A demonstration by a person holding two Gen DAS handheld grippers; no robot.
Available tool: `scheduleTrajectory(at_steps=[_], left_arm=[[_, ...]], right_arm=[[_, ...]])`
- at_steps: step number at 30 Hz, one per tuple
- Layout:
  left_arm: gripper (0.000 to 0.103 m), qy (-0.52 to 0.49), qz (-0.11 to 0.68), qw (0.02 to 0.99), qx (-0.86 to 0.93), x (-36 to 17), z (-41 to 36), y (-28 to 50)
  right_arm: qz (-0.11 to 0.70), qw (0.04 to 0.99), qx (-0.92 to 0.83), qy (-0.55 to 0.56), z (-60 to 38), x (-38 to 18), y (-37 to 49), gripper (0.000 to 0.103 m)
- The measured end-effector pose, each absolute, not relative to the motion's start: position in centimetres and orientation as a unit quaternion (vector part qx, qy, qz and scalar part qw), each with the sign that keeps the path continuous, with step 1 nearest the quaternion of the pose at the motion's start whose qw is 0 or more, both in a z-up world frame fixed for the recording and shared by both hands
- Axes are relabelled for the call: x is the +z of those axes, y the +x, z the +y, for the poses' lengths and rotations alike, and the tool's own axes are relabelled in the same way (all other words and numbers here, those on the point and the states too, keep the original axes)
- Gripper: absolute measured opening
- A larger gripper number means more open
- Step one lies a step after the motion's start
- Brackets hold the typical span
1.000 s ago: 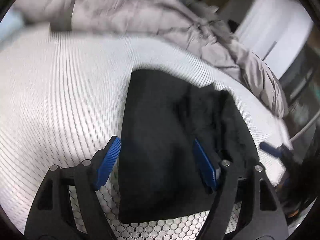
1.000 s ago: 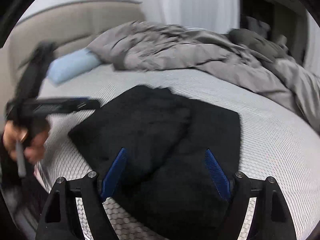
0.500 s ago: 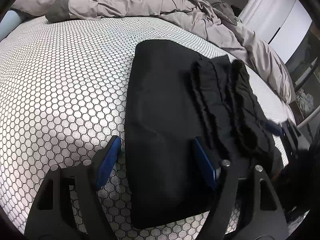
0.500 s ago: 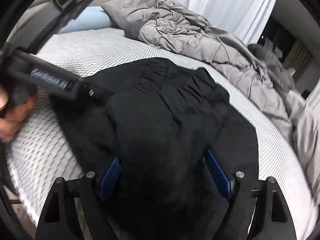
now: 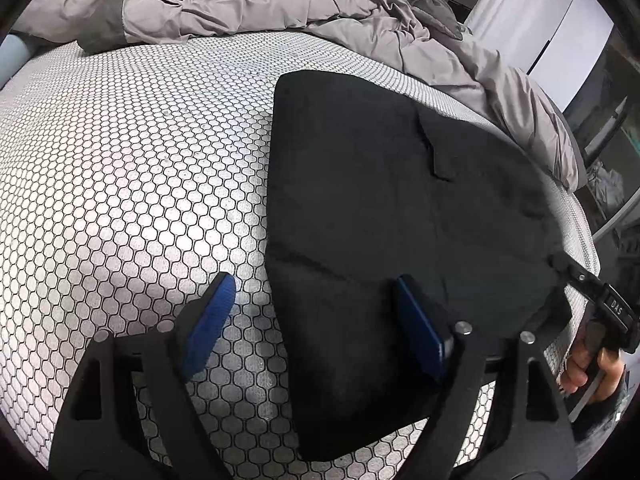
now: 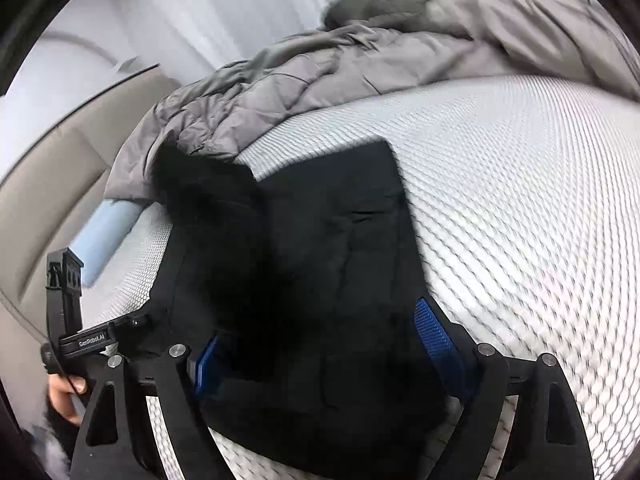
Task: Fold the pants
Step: 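Press the folded pants flat with the left gripper while the right gripper holds the edge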
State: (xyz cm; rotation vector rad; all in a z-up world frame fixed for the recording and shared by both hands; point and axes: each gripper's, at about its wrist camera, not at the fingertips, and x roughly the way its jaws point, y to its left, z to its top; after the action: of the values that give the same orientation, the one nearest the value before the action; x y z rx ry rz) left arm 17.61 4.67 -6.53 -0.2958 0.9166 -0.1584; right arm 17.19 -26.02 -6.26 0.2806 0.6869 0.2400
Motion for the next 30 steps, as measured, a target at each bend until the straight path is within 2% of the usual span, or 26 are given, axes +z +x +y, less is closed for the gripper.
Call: scheduleTrajectory(at_steps=[7, 8, 9, 10, 19, 21, 22, 26, 30], left_arm=[[0.079, -0.143, 0.436, 0.886, -0.061, -6.1, 4.4, 16.9], [0.078, -0.139, 0.434, 0.888, -0.061, -6.0, 4.3, 16.6], [0.078, -0.137, 0.431, 0.89, -0.063, -5.8, 4.1, 16.3], [0.078, -0.135, 0.428, 0.891, -0.067, -5.7, 4.0, 16.0], [0.078, -0.114, 0.404, 0.903, -0.094, -4.6, 2.9, 14.0], [0.078, -0.113, 0.402, 0.904, -0.093, -4.4, 2.9, 13.8], [0.078, -0.113, 0.402, 0.904, -0.093, -4.4, 2.9, 13.8], [0.078, -0.114, 0.401, 0.904, -0.092, -4.2, 3.0, 13.7], [0.078, -0.115, 0.401, 0.904, -0.091, -4.1, 2.9, 13.4]], right_arm=[[0.278, 0.929, 0.167, 0.178, -29.1, -2.8, 15.8, 0.087], [0.285, 0.922, 0.186, 0.185, -28.8, -2.7, 16.3, 0.081], [0.291, 0.915, 0.202, 0.192, -28.6, -2.8, 16.7, 0.069], [0.306, 0.904, 0.221, 0.202, -28.3, -3.1, 17.4, 0.066], [0.355, 0.892, 0.224, 0.169, -25.7, -4.8, 18.9, 0.055], [0.358, 0.897, 0.213, 0.147, -25.1, -5.0, 19.0, 0.031], [0.357, 0.898, 0.217, 0.14, -24.7, -4.9, 18.8, 0.031], [0.335, 0.902, 0.257, 0.088, -22.3, -4.2, 17.2, 0.009], [0.298, 0.915, 0.267, 0.059, -20.9, -2.8, 15.0, 0.007]])
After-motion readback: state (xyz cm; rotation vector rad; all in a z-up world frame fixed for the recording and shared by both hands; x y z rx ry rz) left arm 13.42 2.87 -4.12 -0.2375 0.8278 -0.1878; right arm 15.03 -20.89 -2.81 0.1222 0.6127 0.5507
